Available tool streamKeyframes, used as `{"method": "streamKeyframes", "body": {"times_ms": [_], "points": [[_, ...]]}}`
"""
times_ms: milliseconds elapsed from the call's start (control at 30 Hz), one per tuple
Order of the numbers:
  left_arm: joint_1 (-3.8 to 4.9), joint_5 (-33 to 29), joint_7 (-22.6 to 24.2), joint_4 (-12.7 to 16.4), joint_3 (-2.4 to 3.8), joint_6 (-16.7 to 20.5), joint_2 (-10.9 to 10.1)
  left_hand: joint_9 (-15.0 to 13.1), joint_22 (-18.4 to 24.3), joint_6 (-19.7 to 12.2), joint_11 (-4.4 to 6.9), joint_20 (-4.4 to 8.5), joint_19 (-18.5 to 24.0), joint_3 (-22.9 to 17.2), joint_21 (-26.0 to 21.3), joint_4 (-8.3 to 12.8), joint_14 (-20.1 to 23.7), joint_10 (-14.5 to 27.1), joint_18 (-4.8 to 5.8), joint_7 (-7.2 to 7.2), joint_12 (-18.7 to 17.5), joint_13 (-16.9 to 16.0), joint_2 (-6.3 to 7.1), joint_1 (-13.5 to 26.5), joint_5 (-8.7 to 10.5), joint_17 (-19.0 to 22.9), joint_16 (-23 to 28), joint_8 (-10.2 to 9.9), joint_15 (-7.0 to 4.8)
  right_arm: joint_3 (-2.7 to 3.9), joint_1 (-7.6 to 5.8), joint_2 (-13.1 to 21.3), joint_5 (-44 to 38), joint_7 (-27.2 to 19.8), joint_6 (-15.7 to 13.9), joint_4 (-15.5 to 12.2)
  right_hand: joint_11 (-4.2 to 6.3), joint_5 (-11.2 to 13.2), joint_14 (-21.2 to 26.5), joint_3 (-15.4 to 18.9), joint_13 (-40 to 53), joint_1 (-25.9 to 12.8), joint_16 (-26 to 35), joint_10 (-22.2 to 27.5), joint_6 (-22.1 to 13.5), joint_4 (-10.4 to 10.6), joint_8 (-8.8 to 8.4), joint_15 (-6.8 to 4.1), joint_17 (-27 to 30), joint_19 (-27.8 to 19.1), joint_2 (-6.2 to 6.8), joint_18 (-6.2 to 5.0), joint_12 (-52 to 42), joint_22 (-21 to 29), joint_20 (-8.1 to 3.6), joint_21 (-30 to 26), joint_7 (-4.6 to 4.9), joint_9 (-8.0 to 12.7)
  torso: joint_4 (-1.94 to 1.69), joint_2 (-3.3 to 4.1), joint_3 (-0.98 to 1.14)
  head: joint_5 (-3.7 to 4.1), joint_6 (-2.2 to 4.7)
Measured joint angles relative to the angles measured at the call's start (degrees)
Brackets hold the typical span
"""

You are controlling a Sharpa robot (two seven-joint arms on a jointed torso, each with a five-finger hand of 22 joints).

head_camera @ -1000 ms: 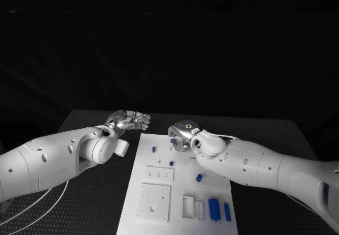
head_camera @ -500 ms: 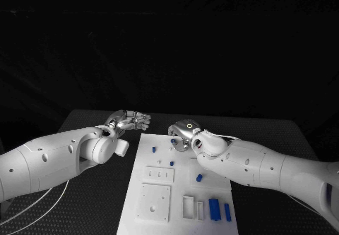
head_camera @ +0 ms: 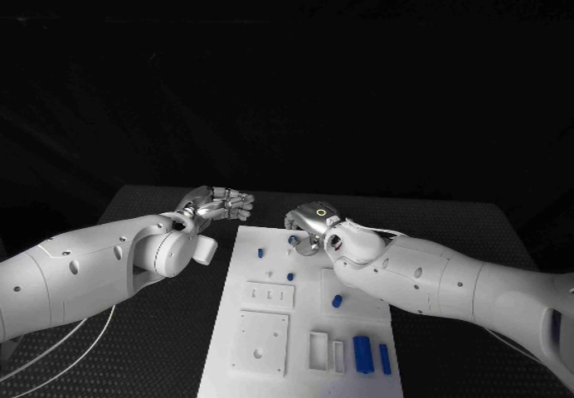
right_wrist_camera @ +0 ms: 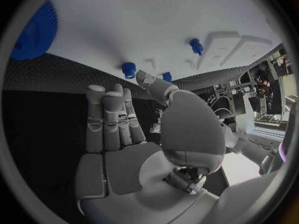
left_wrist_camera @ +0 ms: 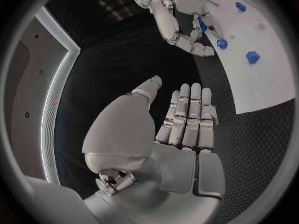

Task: Assemble the parts on the task board

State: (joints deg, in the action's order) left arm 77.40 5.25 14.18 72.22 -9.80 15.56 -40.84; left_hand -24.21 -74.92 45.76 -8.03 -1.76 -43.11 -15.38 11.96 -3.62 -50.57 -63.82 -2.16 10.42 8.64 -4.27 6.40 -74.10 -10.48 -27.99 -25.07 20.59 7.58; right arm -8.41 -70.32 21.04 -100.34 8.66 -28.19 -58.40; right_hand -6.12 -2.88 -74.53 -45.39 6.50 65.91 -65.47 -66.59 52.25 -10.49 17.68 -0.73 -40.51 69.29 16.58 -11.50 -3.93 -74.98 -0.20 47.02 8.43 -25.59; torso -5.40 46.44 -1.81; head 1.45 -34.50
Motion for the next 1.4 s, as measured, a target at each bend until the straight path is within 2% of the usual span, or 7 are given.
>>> {"method": "streamKeyframes", "body": {"times_ms": [533, 733, 833, 1033, 1267, 1333, 1400], "points": [[0.0, 0.16, -0.12, -0.22, 0.0, -0.05, -0.03, 0.05, 0.01, 0.0, 0.03, 0.0, 0.0, 0.0, 0.0, 0.0, 0.0, 0.03, 0.0, 0.0, 0.0, 0.04, 0.0, 0.0, 0.23, 0.05, 0.0, 0.0, 0.0, 0.34, -0.01, 1.22, 0.28, 0.21, -0.67, -1.04, 0.19, 0.0, -0.1, -1.32, -0.52, 0.0, -0.43, -0.59, 0.22, 1.5, 0.24, -0.1, 0.2, 0.31, 0.0, 0.0, 0.0, 0.0, -0.1, 0.0, 0.01, 0.24, -0.01, 0.02, 0.02, -0.07, 0.05], [0.01, 0.21, -0.12, -0.15, 0.0, -0.14, -0.76, 0.05, 0.01, 0.15, 0.03, 0.0, 0.0, 0.0, 0.0, 0.0, 0.0, 0.03, 0.0, -0.15, 0.0, 0.04, 0.0, 0.0, 0.22, 0.05, 0.0, 0.0, 0.0, 2.26, -0.56, 5.95, 2.38, -0.27, -0.64, -6.22, 0.22, 0.0, 0.12, -0.38, -0.68, -0.38, -0.63, -0.97, 0.24, 1.18, 0.24, 0.12, 0.28, 0.39, 0.38, 0.0, 0.0, 0.0, -0.01, 0.0, -0.01, 0.34, 0.13, 0.0, 0.01, 0.01, 0.36], [0.02, 0.22, -0.1, -0.07, -0.01, -0.18, -1.21, 0.05, 0.01, 0.15, 0.03, 0.0, 0.0, 0.0, 0.0, 0.0, 0.0, 0.03, 0.0, -0.15, 0.0, 0.04, 0.0, 0.0, 0.22, 0.05, 0.0, 0.0, 0.0, 3.05, -1.63, 9.43, 4.04, -1.21, -0.58, -9.84, 0.91, 0.0, 0.12, 0.37, -0.54, -0.38, -0.94, -2.36, 0.42, 0.6, 0.24, 0.12, 0.28, 0.44, 0.38, 0.01, -0.77, 0.0, -0.04, 0.0, 0.07, 0.34, 0.28, -0.01, 0.02, 0.02, 0.6], [0.25, 0.33, -0.05, 0.0, -0.01, -0.18, -1.77, 0.05, 0.02, 0.15, 0.03, 0.0, 0.0, 0.0, 0.0, 0.0, 0.0, 0.03, 0.01, -0.15, 0.0, 0.04, 0.0, 0.0, 0.22, 0.04, 0.0, 0.0, 0.0, 3.83, -4.41, 15.48, 7.91, -3.1, 0.34, -14.31, 2.05, 0.0, -0.38, 1.3, 0.68, -0.04, -1.98, -5.67, 0.89, -0.19, 0.57, -1.24, 0.07, 1.34, 0.04, 0.06, -2.06, 0.0, -0.52, 0.44, 0.1, 0.34, 0.83, 0.0, 0.17, 0.01, 1.09], [0.26, 0.48, -0.04, -0.01, -0.01, -0.18, -1.94, 0.04, 0.01, 0.15, 0.03, 0.0, 0.0, 0.0, 0.0, 0.0, 0.0, 0.03, 0.01, -0.15, 0.0, 0.04, 0.0, 0.0, 0.22, 0.04, 0.0, 0.0, 0.0, 3.93, -4.86, 18.08, 12.05, -3.8, 4.06, -12.31, 3.84, 0.0, 0.38, 5.05, 6.47, 0.08, -2.55, -12.09, 0.23, -1.85, 0.77, -3.35, -0.16, 1.02, -0.08, -0.43, -6.91, 0.0, -0.87, 0.78, 0.1, 0.45, 1.63, 0.01, 0.42, 0.12, 1.43], [0.26, 0.51, -0.04, -0.01, 0.0, -0.18, -1.96, 0.04, -0.01, 0.15, 0.03, 0.0, 0.0, 0.0, 0.0, 0.0, 0.0, 0.03, 0.01, -0.15, 0.0, 0.04, 0.0, 0.0, 0.44, 0.04, 0.0, 0.0, 0.0, 3.91, -4.82, 17.87, 13.03, -3.99, 6.02, -10.57, 4.41, 0.0, 0.43, 6.17, 10.65, 0.08, -2.55, -13.87, -0.17, -2.2, 0.77, -3.92, -0.16, 0.99, -0.08, -0.93, -10.19, 0.0, -0.84, 0.77, -0.3, 0.51, 1.79, 0.01, 0.49, 0.12, 1.47], [0.26, 0.53, -0.04, -0.01, 0.0, -0.19, -1.95, 0.04, -0.03, 0.15, 0.03, 0.0, 0.0, 0.0, 0.0, 0.0, 0.0, 0.03, 0.01, -0.15, 0.0, 0.04, 0.0, 0.0, 0.51, 0.04, 0.0, 0.0, 0.0, 3.9, -4.81, 17.47, 13.5, -4.12, 7.64, -9.2, 4.94, -0.2, 0.31, 7.41, 23.1, -0.28, -2.97, -12.17, -0.26, -2.49, 0.59, -4.66, -0.23, 0.97, -0.44, -1.68, -18.52, 0.0, -0.83, 1.01, -0.81, 0.58, 1.99, 0.03, 0.61, 0.04, 1.51]]}}
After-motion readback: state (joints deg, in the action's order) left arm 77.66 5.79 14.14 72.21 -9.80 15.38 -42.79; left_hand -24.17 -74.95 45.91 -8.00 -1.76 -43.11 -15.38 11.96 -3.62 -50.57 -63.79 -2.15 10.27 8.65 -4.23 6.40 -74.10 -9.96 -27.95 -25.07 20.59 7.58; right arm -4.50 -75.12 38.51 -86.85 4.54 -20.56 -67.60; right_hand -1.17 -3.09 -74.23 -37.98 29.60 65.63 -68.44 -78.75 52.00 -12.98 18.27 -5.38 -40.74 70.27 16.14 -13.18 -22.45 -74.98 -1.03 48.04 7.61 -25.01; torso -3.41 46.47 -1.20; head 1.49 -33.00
